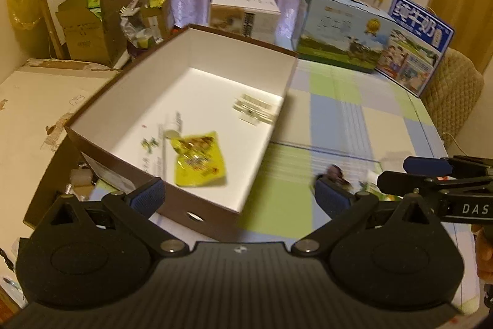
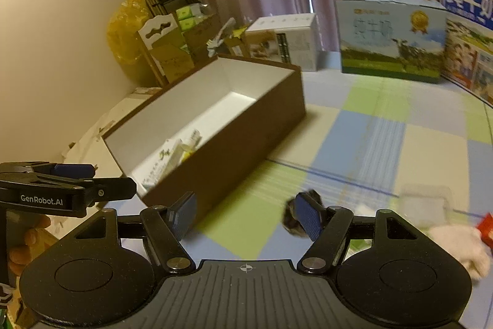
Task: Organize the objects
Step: 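Move both open tools back over the remaining items on the table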
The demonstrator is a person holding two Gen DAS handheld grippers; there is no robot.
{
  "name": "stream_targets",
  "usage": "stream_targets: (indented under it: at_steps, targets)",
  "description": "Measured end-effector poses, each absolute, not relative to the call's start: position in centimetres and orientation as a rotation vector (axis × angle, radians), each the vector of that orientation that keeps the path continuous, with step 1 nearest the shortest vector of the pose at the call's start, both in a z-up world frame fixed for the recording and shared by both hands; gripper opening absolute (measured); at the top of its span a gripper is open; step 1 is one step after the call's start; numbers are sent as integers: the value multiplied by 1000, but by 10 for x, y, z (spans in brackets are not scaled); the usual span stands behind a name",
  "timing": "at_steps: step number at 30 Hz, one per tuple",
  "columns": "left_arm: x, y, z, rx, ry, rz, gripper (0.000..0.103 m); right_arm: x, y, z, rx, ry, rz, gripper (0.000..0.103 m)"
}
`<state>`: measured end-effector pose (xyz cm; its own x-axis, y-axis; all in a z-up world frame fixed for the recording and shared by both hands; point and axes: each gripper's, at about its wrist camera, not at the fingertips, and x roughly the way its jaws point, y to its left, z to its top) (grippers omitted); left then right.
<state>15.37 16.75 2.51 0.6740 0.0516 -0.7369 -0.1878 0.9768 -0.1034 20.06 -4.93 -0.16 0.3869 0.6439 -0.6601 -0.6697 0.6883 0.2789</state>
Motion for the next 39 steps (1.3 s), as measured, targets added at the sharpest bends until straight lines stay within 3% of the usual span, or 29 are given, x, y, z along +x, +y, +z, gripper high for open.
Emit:
stream_targets:
  at_steps: [18,39]
  targets:
    - [143,61,-5,-156,886,11,102,181,-163,-20,6,885,694,68]
    - [189,43,-54,-109,974,-33,94,224,-185,-66,-14,913,611,68]
